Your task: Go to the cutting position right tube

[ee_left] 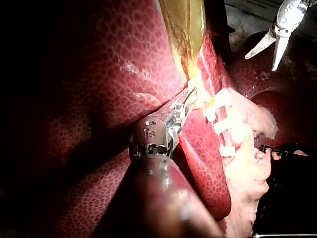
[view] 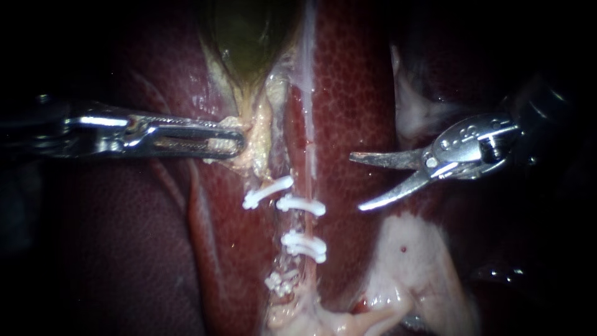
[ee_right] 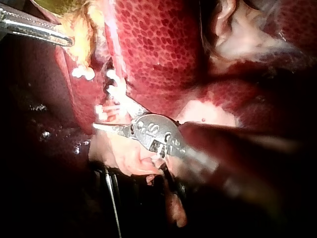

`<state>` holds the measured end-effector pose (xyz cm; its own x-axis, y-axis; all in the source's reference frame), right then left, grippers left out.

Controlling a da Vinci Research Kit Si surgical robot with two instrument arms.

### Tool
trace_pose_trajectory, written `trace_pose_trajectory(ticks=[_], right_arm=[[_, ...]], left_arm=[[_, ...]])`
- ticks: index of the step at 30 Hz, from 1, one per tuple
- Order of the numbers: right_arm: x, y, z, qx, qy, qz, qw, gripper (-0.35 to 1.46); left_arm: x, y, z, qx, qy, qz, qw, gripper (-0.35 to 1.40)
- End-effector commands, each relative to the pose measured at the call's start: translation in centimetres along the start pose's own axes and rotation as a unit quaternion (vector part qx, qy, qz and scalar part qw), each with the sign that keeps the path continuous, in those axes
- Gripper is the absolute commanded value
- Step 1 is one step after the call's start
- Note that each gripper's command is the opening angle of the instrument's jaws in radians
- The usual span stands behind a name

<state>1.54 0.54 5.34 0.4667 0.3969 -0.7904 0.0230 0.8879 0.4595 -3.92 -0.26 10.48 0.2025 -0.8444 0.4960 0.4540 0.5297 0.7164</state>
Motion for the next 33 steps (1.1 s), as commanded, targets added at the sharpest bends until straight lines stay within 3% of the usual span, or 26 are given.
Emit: trace_pose_trajectory(ticks=[1, 7, 12, 19, 26, 30, 33], right_arm=[[0.00, 0.00, 0.00, 0.000, 0.000, 0.000, 1.0000, 1.43], [-0.01, 0.00, 0.00, 0.000, 0.000, 0.000, 1.0000, 1.43], [-0.03, 0.00, 0.02, 0.001, 0.000, -0.001, 1.0000, 1.43], [-0.05, 0.01, 0.03, 0.003, 0.000, -0.001, 1.0000, 1.43], [-0.08, 0.00, 0.06, 0.007, 0.002, -0.005, 1.0000, 1.43], [-0.21, -0.04, 0.16, 0.017, -0.012, 0.004, 0.9998, 1.43], [-0.41, -0.07, 0.31, 0.027, -0.028, 0.016, 0.9991, 1.43]], left_arm=[[0.00, 0.00, 0.00, 0.000, 0.000, 0.000, 1.0000, -0.35], [-0.04, 0.02, -0.09, 0.004, 0.002, -0.001, 1.0000, -0.35], [-0.26, 0.08, -0.33, -0.001, 0.001, -0.006, 1.0000, -0.35], [-0.66, 0.17, -0.77, -0.013, -0.024, -0.006, 0.9996, -0.35], [-0.74, 0.16, -0.89, -0.017, -0.030, -0.005, 0.9994, -0.35], [-0.74, 0.16, -0.89, -0.017, -0.030, -0.005, 0.9994, -0.35], [-0.74, 0.16, -0.89, -0.017, -0.030, -0.005, 0.9994, -0.35]])
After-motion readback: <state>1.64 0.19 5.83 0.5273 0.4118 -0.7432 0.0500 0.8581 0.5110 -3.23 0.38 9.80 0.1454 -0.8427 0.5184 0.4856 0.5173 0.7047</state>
